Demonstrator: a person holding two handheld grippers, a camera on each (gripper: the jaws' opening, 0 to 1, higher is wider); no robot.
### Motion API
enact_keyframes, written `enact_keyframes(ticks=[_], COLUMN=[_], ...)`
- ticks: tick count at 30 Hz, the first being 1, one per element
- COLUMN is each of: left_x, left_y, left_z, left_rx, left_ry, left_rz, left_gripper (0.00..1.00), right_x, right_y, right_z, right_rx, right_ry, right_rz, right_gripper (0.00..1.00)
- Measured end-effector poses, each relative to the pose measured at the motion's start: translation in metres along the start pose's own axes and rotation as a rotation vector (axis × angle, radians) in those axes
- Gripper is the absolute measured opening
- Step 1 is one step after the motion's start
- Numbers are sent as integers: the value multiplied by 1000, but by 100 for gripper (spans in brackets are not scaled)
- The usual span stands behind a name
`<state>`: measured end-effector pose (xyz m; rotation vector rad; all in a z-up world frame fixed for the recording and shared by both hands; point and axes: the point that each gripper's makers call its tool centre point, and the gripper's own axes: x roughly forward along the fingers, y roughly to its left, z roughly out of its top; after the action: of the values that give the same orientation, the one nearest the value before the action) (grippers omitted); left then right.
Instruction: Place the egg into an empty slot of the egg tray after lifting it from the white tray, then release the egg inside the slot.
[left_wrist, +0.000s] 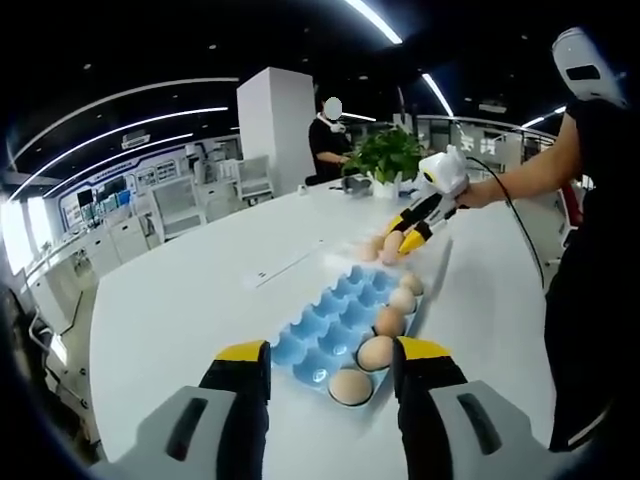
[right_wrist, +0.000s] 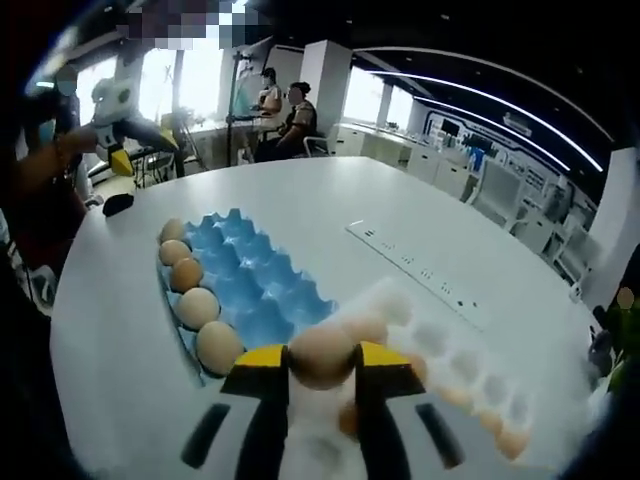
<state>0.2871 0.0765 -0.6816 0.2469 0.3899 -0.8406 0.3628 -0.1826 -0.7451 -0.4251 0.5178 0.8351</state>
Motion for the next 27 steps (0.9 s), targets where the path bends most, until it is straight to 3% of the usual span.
enact_keyframes(ticks=[9,27], left_x=[-1,-1], left_y=[-1,0], left_z=[1,-3], left_rx=[-1,-5], left_ry=[-4,4], left_rz=[2,-1], left_gripper=[50,49], right_x=[1,22], right_y=[7,40], right_z=[4,31], right_rx=[0,-20], right_ry=[-6,-52], right_rz=[17,98], right_gripper=[24,25])
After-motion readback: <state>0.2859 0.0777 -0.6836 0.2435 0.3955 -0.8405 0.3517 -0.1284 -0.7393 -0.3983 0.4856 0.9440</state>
